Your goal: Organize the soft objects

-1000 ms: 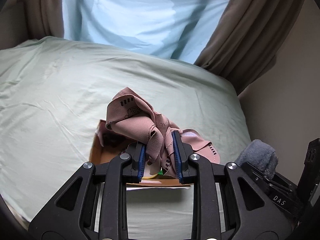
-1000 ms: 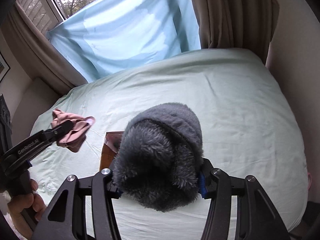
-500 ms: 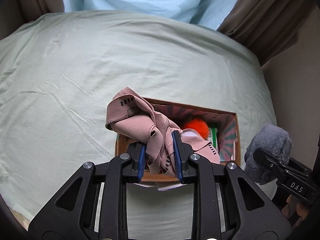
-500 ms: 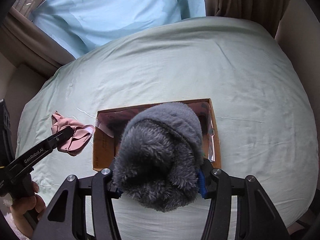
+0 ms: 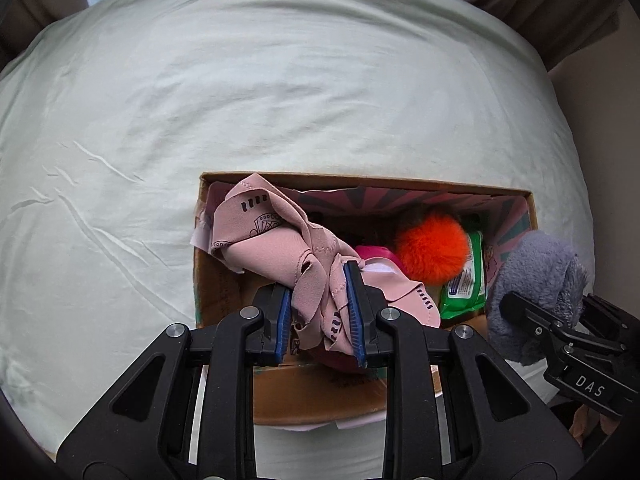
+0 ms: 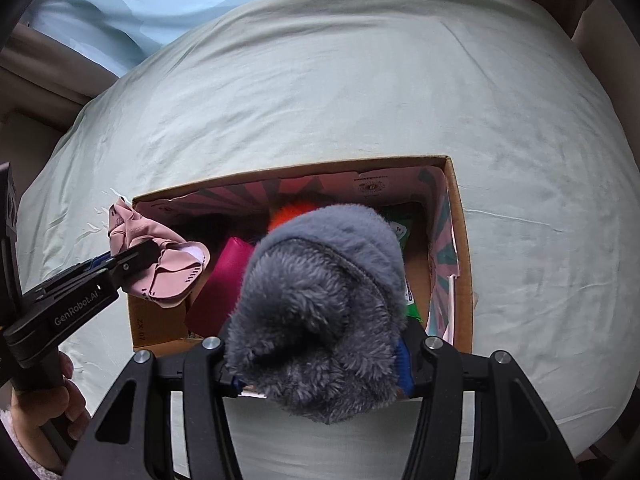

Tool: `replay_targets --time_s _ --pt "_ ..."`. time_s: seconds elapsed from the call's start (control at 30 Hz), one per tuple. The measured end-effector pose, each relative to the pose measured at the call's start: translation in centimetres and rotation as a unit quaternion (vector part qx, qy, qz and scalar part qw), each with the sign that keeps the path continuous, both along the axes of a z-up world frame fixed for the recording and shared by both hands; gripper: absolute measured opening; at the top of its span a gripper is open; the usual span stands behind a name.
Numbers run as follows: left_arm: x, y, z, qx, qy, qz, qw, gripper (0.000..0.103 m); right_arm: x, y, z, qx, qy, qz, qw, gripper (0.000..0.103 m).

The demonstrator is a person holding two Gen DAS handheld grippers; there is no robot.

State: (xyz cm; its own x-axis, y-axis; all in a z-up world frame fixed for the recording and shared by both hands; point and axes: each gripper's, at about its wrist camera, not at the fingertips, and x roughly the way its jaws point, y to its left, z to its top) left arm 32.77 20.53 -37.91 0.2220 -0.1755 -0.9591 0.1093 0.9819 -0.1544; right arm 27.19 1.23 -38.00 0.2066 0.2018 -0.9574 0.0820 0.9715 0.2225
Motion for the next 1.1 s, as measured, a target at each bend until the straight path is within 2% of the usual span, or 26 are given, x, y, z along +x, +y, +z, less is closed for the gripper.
replay_targets --time_s 0.07,0.1,0.13,0.17,0.2,0.3,0.43,0.77,0.93,1.1 --pt "0.4 -0.5 -0.5 0.010 0.003 -0.010 0.9999 0.024 0.0 0.0 -0.5 -0.009 0.003 -0.005 1.000 0.054" --pt "0.7 -0.8 -0.6 0.022 0.002 -0.011 0.9997 0.036 0.0 -0.1 -0.8 -0.011 0.004 -0.006 1.000 0.057" --pt "0.9 -1.1 -0.8 0.034 0.002 -0.013 0.9993 0.050 0.1 0.0 -1.0 -0.010 0.006 -0.006 1.000 0.061" --pt "1.0 -1.3 -0.9 0.039 0.002 -0.016 0.9991 0.090 0.0 0.0 -1.3 -0.004 0.010 -0.004 1.000 0.064" --pt "1.1 -1.4 -0.9 0.038 0.001 -0.018 0.9991 0.102 0.0 0.0 -1.6 0.003 0.018 -0.001 1.000 0.068" --pt "0.8 -1.5 -0.6 0.026 -0.002 -0.025 0.9994 0.103 -0.7 0.2 -1.8 -0.011 0.015 0.010 1.000 0.087" --pt "0.2 -1.9 -0.2 0.027 -0.004 -0.030 0.9992 0.103 -1.8 0.5 -1.5 -0.026 0.009 0.028 0.999 0.088" --pt "-2.5 -1.7 2.7 0.020 -0.025 -0.030 0.9990 0.103 -3.7 -0.3 1.0 -0.027 -0.023 0.016 0.999 0.088" --pt "-4.1 -1.2 5.5 0.015 -0.051 -0.031 0.9981 0.103 -5.0 -0.3 4.0 -0.031 -0.053 0.018 0.998 0.088" --pt "-6.2 -0.7 9.8 0.010 -0.086 -0.025 0.9959 0.103 -6.4 -0.5 8.2 -0.036 -0.091 0.017 0.995 0.088"
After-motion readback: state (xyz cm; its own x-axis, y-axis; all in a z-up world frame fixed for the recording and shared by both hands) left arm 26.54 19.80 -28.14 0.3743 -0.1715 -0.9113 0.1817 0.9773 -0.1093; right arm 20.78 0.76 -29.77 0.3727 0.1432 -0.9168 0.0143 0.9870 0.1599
